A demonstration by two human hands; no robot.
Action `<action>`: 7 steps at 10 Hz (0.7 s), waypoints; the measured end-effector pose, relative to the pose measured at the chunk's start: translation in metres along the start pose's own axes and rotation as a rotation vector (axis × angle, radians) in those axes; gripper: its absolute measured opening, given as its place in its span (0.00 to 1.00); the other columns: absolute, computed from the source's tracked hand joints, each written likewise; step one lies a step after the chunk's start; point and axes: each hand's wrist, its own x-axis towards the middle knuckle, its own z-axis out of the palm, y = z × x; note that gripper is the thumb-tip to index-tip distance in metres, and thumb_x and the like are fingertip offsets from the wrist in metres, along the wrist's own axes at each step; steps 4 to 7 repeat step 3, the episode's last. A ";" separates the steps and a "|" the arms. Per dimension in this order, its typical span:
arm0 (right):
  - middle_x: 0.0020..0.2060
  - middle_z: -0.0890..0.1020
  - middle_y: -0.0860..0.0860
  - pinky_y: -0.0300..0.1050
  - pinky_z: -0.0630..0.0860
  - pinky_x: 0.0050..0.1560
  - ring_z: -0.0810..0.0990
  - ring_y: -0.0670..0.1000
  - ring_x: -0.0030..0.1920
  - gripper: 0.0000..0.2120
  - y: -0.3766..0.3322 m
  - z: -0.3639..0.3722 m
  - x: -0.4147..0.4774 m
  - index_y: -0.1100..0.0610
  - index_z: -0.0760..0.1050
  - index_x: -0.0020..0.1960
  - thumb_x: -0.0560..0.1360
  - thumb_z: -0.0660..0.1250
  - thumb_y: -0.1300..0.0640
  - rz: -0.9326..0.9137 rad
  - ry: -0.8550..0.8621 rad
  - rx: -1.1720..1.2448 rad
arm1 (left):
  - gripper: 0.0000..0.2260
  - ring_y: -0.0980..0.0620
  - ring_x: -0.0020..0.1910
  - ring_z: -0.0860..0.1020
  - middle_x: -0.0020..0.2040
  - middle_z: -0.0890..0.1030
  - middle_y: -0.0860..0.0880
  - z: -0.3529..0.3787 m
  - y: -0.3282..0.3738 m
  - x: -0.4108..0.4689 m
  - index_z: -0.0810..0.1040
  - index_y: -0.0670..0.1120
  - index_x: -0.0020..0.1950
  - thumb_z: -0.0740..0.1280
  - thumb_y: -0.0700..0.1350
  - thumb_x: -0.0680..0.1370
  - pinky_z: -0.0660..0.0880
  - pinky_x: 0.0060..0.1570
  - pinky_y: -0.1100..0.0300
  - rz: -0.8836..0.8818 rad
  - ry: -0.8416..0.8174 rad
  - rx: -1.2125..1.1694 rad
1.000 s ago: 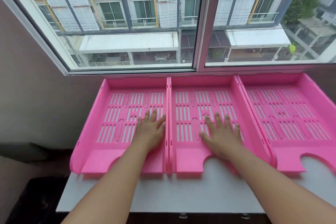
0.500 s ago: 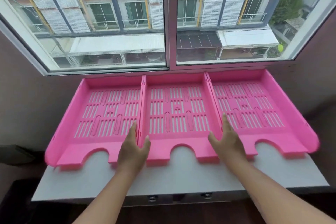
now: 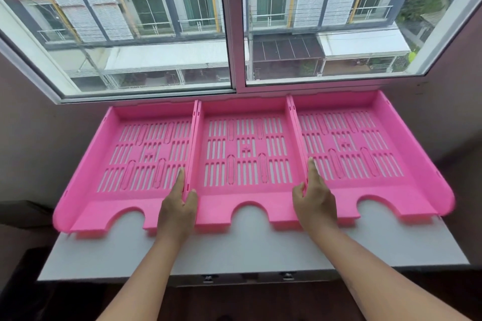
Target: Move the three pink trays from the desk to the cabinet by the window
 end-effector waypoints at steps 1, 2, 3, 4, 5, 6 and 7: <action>0.45 0.68 0.49 0.33 0.66 0.19 0.67 0.44 0.25 0.33 0.000 -0.005 0.002 0.56 0.49 0.80 0.78 0.59 0.64 0.020 -0.039 0.008 | 0.26 0.69 0.33 0.62 0.78 0.60 0.47 0.000 0.005 -0.001 0.52 0.48 0.80 0.57 0.44 0.83 0.65 0.29 0.77 -0.014 -0.025 0.038; 0.70 0.69 0.55 0.38 0.77 0.38 0.81 0.55 0.49 0.35 -0.006 -0.018 0.002 0.54 0.44 0.80 0.79 0.59 0.60 0.037 -0.182 0.060 | 0.28 0.57 0.61 0.76 0.78 0.61 0.46 -0.007 0.007 -0.003 0.54 0.46 0.79 0.60 0.46 0.81 0.69 0.61 0.66 0.024 -0.012 0.069; 0.79 0.56 0.52 0.53 0.68 0.67 0.62 0.56 0.75 0.40 -0.011 -0.038 -0.007 0.53 0.43 0.80 0.78 0.63 0.47 -0.038 -0.230 -0.081 | 0.31 0.45 0.73 0.67 0.76 0.66 0.45 -0.014 0.005 -0.011 0.60 0.45 0.78 0.64 0.54 0.78 0.66 0.68 0.47 0.088 0.082 0.187; 0.79 0.56 0.52 0.53 0.68 0.67 0.62 0.56 0.75 0.40 -0.011 -0.038 -0.007 0.53 0.43 0.80 0.78 0.63 0.47 -0.038 -0.230 -0.081 | 0.31 0.45 0.73 0.67 0.76 0.66 0.45 -0.014 0.005 -0.011 0.60 0.45 0.78 0.64 0.54 0.78 0.66 0.68 0.47 0.088 0.082 0.187; 0.79 0.56 0.52 0.53 0.68 0.67 0.62 0.56 0.75 0.40 -0.011 -0.038 -0.007 0.53 0.43 0.80 0.78 0.63 0.47 -0.038 -0.230 -0.081 | 0.31 0.45 0.73 0.67 0.76 0.66 0.45 -0.014 0.005 -0.011 0.60 0.45 0.78 0.64 0.54 0.78 0.66 0.68 0.47 0.088 0.082 0.187; 0.79 0.56 0.52 0.53 0.68 0.67 0.62 0.56 0.75 0.40 -0.011 -0.038 -0.007 0.53 0.43 0.80 0.78 0.63 0.47 -0.038 -0.230 -0.081 | 0.31 0.45 0.73 0.67 0.76 0.66 0.45 -0.014 0.005 -0.011 0.60 0.45 0.78 0.64 0.54 0.78 0.66 0.68 0.47 0.088 0.082 0.187; 0.79 0.56 0.52 0.53 0.68 0.67 0.62 0.56 0.75 0.40 -0.011 -0.038 -0.007 0.53 0.43 0.80 0.78 0.63 0.47 -0.038 -0.230 -0.081 | 0.31 0.45 0.73 0.67 0.76 0.66 0.45 -0.014 0.005 -0.011 0.60 0.45 0.78 0.64 0.54 0.78 0.66 0.68 0.47 0.088 0.082 0.187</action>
